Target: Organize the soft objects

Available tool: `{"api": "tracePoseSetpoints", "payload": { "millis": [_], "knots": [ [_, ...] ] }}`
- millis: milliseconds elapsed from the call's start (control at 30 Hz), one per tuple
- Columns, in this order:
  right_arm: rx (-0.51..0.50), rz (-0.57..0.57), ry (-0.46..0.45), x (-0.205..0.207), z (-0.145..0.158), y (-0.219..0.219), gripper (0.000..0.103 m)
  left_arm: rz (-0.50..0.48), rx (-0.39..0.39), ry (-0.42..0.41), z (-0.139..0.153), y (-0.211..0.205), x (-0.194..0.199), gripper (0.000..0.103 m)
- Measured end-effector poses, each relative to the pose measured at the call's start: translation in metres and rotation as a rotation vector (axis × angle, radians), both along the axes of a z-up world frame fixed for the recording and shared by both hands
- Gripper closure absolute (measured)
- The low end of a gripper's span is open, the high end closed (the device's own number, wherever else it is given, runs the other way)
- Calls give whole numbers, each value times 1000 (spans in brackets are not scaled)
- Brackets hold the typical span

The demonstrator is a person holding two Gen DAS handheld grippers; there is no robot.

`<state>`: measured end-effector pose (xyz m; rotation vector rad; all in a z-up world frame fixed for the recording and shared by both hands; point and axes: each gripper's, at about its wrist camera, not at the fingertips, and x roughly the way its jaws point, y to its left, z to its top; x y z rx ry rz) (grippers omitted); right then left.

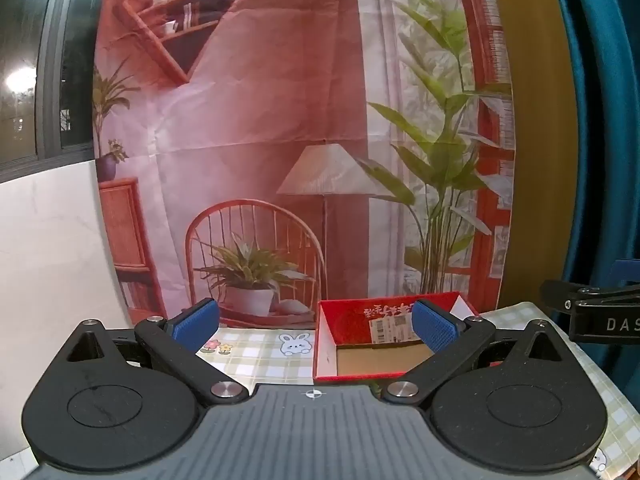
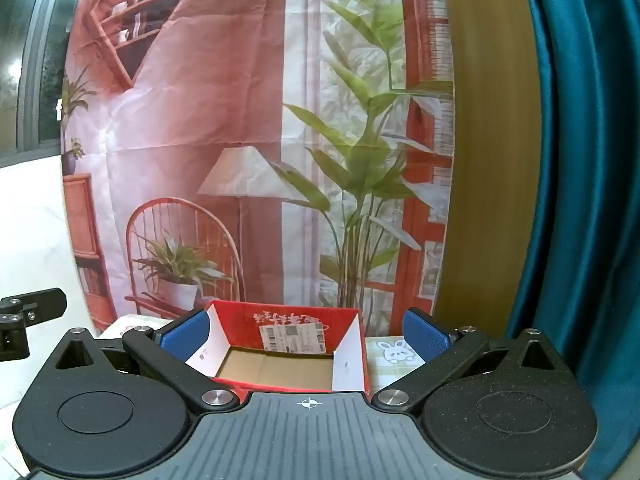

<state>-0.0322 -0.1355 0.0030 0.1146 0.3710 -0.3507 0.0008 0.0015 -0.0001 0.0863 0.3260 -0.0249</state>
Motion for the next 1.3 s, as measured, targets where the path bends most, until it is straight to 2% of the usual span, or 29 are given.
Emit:
{"api": "tracePoseSetpoints", "payload": {
  "millis": [67,100,367,1300],
  "knots": [
    [-3,2,0,0,0,0,0,6,-13,12,0,3,3,0],
    [-8,2,1,0,0,0,0,16,30,-11,1,-3,0,0],
    [-5,8,3,0,-2,-2,0,55,25,-14,1,-1,2,0],
    [-6,1,7,0,-2,-3,0,42,22,-12,0,-1,1,0]
  ]
}}
